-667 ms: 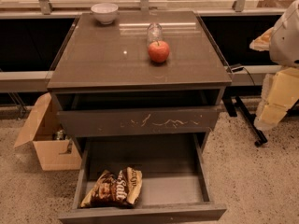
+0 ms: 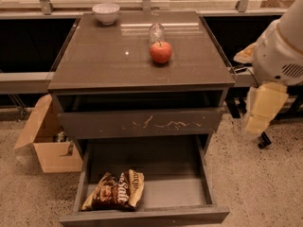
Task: Pick brown chip bag from middle drawer and place on counter
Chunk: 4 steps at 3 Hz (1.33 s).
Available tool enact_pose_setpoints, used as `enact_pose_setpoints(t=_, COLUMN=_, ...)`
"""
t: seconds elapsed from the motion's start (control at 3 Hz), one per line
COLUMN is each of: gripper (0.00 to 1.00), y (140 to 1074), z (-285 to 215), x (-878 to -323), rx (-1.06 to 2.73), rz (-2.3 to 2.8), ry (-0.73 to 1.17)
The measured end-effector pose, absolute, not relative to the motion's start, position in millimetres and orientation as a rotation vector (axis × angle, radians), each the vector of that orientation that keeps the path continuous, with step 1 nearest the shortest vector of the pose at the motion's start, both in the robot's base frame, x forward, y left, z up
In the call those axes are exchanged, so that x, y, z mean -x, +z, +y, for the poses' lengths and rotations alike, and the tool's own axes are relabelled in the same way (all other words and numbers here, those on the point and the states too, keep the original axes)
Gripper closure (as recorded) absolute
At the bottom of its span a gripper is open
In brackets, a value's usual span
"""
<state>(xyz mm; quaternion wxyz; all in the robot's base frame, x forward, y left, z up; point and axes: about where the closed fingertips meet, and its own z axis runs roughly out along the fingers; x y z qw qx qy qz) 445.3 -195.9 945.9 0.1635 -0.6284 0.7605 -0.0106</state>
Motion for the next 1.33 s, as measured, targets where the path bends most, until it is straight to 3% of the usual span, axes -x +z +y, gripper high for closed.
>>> enact_pose_setpoints(t=1.33, gripper=0.00, y=726, z=-21, x=-438, rx=1.863, rz=1.891, ry=0.627)
